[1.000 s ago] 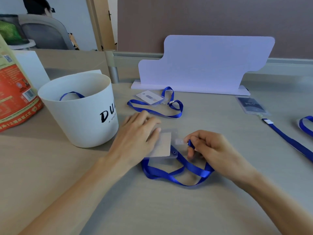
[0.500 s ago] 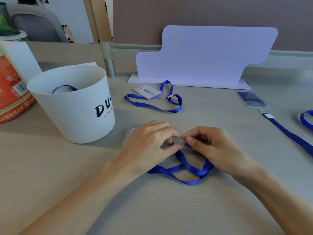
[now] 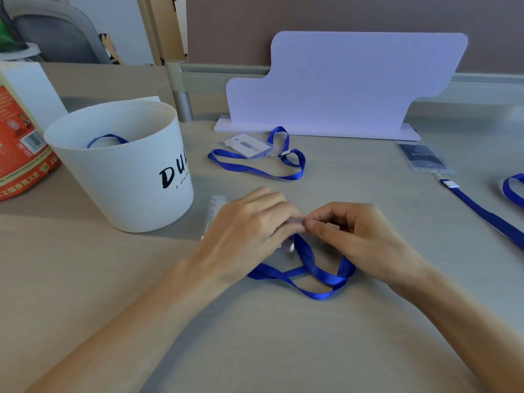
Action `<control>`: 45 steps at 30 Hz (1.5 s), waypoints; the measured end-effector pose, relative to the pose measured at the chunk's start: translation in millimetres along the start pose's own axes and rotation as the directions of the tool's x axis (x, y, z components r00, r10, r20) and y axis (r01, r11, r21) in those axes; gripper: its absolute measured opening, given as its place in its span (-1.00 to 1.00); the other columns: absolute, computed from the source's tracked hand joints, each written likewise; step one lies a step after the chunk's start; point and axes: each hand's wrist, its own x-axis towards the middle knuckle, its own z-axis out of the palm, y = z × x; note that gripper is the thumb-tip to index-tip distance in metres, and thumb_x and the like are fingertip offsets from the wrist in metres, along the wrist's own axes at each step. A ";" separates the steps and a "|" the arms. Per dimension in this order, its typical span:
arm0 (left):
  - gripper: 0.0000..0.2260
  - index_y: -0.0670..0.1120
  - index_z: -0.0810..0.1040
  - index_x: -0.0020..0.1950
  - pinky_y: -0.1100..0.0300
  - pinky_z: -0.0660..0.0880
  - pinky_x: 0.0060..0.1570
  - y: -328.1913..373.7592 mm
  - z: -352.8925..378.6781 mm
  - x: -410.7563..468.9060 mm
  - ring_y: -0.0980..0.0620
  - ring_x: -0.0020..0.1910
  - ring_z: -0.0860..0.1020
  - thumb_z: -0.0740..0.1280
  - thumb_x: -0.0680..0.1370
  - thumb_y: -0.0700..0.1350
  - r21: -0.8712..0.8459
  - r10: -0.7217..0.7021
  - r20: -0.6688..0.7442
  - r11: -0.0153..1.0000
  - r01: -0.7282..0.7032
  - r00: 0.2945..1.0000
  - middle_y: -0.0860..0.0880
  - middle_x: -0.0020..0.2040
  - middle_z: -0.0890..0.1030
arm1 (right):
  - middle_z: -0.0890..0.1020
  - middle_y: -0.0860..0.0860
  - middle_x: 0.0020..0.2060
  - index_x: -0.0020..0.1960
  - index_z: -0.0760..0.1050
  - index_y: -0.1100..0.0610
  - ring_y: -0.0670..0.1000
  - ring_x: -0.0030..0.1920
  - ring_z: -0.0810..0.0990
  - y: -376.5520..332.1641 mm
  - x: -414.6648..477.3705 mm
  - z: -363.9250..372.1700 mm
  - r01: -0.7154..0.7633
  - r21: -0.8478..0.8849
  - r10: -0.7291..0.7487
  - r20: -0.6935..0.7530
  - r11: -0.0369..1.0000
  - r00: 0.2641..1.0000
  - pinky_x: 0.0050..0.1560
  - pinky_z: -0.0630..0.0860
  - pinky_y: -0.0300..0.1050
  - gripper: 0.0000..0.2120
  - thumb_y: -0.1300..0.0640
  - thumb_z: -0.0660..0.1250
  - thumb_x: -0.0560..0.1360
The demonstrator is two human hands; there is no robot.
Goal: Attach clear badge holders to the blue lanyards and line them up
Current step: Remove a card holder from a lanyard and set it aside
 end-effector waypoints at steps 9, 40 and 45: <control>-0.88 -0.12 0.66 -0.05 0.12 0.48 -0.24 3.3 6.8 -0.3 0.00 -0.23 0.51 0.34 0.56 -0.12 -0.127 -0.073 -0.124 0.990 0.057 0.990 0.05 -0.25 0.62 | 0.69 -0.05 -0.23 -0.15 0.63 0.06 0.00 -0.17 0.62 -1.4 -1.3 0.1 0.103 -0.024 -0.105 -0.096 0.994 0.990 -0.16 0.51 -0.14 -0.87 0.22 0.35 0.53; -0.81 -0.10 0.52 -0.29 0.08 0.42 -0.29 15.5 1.9 3.5 -0.01 -0.34 0.45 0.30 0.50 -0.09 -0.386 -0.282 -0.171 0.901 0.199 0.944 0.05 -0.38 0.52 | 0.71 -0.07 -0.24 -0.20 0.60 0.11 -0.10 -0.12 0.68 -12.0 -10.2 16.0 0.216 -0.009 -0.208 -0.297 0.976 0.932 -0.04 0.59 -0.16 -0.82 0.34 0.34 0.49; -0.80 -0.10 0.53 -0.25 0.26 0.39 -0.18 10.7 -6.6 7.5 0.02 -0.22 0.48 0.25 0.50 -0.03 -0.534 -0.393 -0.040 0.785 0.313 0.919 0.05 -0.30 0.57 | 0.72 -0.09 -0.21 -0.17 0.62 0.11 -0.10 -0.09 0.68 -13.7 -11.8 7.8 0.273 0.012 -0.261 -0.259 0.962 0.930 -0.06 0.56 -0.23 -0.79 0.37 0.32 0.51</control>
